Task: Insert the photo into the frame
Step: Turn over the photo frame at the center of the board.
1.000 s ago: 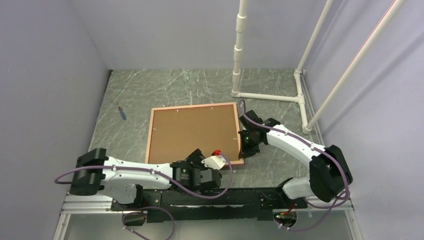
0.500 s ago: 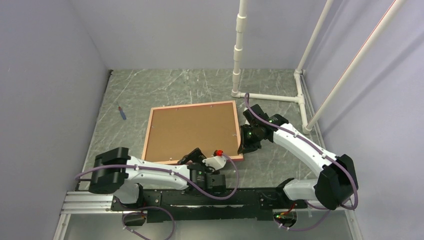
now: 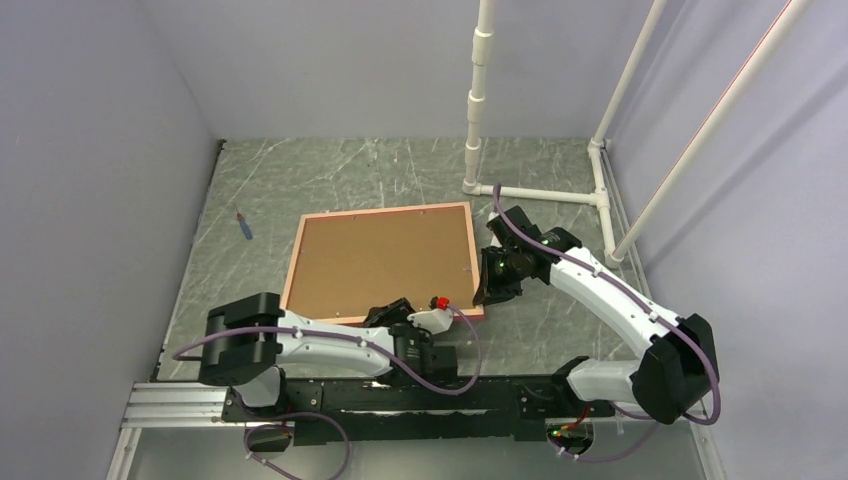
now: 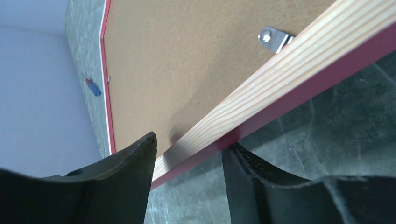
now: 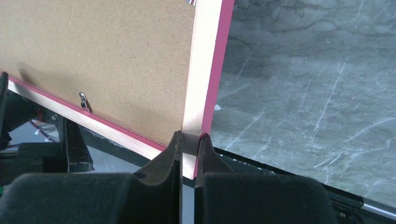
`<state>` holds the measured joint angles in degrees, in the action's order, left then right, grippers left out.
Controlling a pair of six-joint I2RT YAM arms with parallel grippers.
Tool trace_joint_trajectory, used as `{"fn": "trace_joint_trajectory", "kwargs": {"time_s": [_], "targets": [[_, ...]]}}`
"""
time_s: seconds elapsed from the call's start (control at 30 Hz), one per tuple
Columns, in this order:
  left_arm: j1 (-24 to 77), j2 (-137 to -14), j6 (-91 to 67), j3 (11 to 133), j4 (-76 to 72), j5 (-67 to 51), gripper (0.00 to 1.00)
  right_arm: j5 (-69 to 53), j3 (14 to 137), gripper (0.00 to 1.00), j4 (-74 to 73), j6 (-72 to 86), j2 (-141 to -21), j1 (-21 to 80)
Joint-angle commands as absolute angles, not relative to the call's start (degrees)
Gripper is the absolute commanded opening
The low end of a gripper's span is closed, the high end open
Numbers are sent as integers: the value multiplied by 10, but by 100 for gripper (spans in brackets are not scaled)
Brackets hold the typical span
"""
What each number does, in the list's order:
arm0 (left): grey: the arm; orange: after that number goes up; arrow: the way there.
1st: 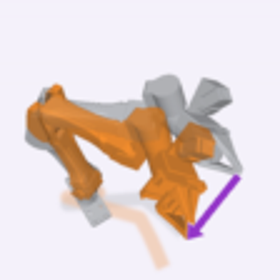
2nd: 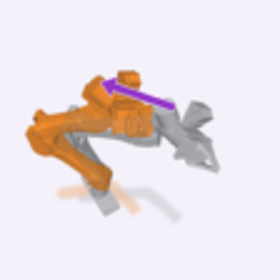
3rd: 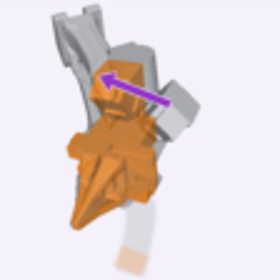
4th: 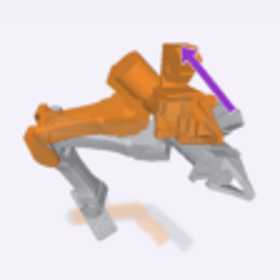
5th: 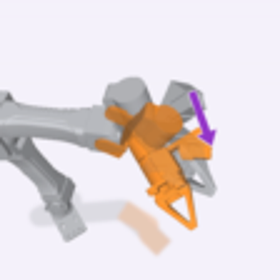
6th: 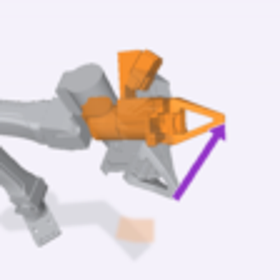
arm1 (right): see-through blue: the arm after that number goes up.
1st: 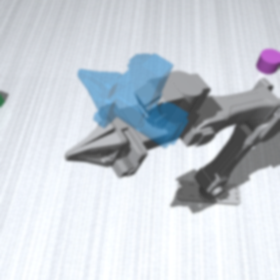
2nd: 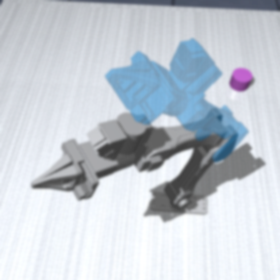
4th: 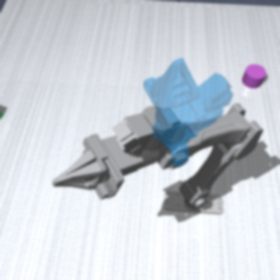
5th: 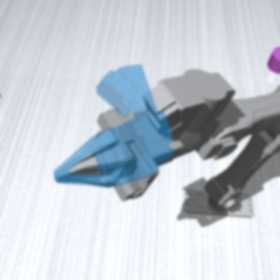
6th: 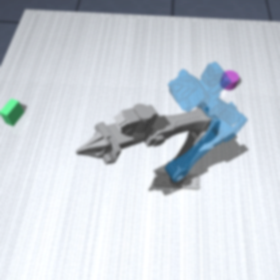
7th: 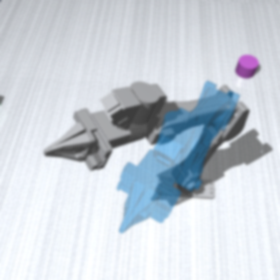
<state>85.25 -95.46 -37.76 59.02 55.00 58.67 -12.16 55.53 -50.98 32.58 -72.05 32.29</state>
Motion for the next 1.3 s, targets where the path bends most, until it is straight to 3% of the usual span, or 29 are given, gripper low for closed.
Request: {"fn": "trace_joint_trajectory", "kwargs": {"time_s": [0.0,0.17,0.23,0.37,0.47,0.63,0.83,1.1,1.27], "targets": [[830,-897,-282,563,451,572,57,-183,594,0,-494,319,-690,325],[817,-901,-278,563,453,592,53,-196,595,0,-492,321,-689,325],[816,-911,-284,572,468,604,44,-200,596,0,-494,321,-689,325],[815,-931,-309,596,512,627,37,-205,598,0,-494,319,-686,325],[815,-946,-376,626,597,656,23,-198,603,0,-495,321,-683,325],[816,-958,-480,665,715,703,8,-191,618,21,-487,322,-671,325],[817,-950,-519,684,780,725,0,-164,640,50,-470,320,-644,322],[829,-938,-564,711,850,749,0,-136,649,79,-437,310,-590,317],[839,-930,-537,717,838,748,0,-146,644,87,-418,301,-574,314]]}}
